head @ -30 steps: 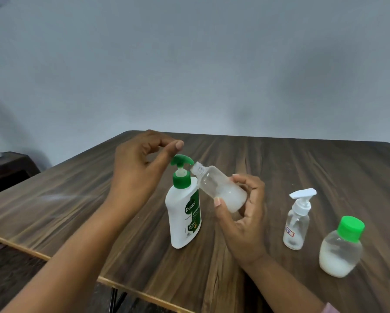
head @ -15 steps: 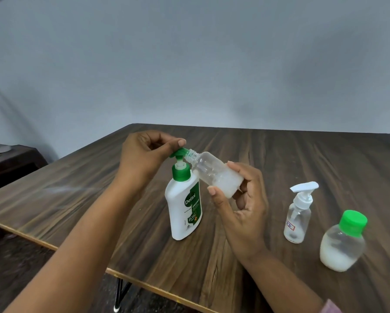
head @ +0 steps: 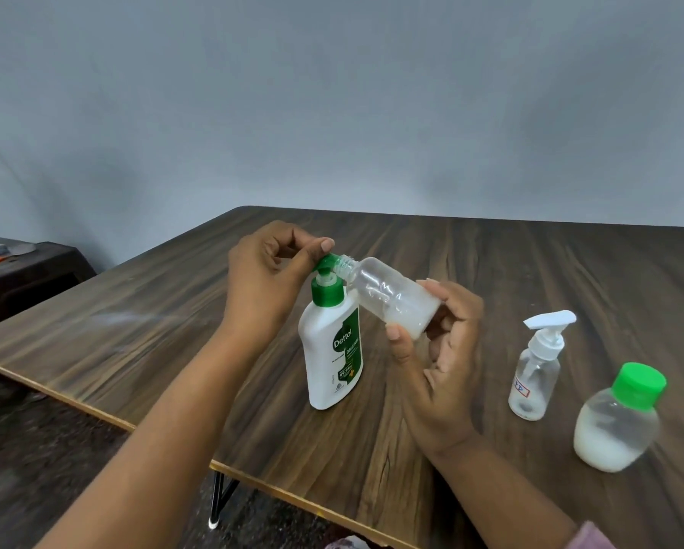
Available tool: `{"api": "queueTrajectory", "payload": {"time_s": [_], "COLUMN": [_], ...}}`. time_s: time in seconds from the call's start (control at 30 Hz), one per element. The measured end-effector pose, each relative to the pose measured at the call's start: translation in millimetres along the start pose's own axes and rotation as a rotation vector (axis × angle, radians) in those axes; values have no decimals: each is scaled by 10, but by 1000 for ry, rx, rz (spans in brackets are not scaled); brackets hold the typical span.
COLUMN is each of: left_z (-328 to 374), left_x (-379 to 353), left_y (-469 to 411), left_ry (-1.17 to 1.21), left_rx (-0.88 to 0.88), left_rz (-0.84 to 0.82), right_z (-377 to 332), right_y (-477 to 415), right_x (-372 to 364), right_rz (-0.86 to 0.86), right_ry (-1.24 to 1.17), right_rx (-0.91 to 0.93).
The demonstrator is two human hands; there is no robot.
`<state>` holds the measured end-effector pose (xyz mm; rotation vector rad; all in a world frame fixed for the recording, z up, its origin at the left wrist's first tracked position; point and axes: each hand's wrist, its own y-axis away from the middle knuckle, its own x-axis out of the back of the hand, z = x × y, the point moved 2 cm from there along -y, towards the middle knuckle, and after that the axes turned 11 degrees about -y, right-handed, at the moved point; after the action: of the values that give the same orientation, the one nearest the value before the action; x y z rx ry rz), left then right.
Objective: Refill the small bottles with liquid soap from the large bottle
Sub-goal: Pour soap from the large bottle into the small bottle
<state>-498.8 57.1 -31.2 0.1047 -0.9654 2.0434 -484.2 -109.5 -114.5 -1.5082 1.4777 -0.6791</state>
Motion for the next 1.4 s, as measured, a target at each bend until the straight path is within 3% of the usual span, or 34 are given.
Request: {"api": "queueTrajectory", "payload": {"time_s": [0.4, 0.67, 0.87, 1.07, 1.27, 1.4], "left_z": [78, 81, 190, 70, 16, 1], "left_x": [86, 51, 115, 72, 8, -11], "left_y": [-112, -14, -125, -92, -1, 97], "left_ry": [-69, -133, -259, -135, -146, -149], "left_rx": [-61, -144, -281, -160, -198, -281], "left_rz": [-151, -48, -65, -124, -36, 110], "right_z": [28, 34, 46, 34, 64, 56], "right_y": [12, 36, 3, 37, 66, 65], "right_x": [7, 16, 36, 17, 14, -7], "right_rz": [22, 42, 72, 4, 7, -18], "right_ry": [33, 24, 36, 39, -25, -43], "right_rx": [-7, -30, -47, -83, -103, -123]}}
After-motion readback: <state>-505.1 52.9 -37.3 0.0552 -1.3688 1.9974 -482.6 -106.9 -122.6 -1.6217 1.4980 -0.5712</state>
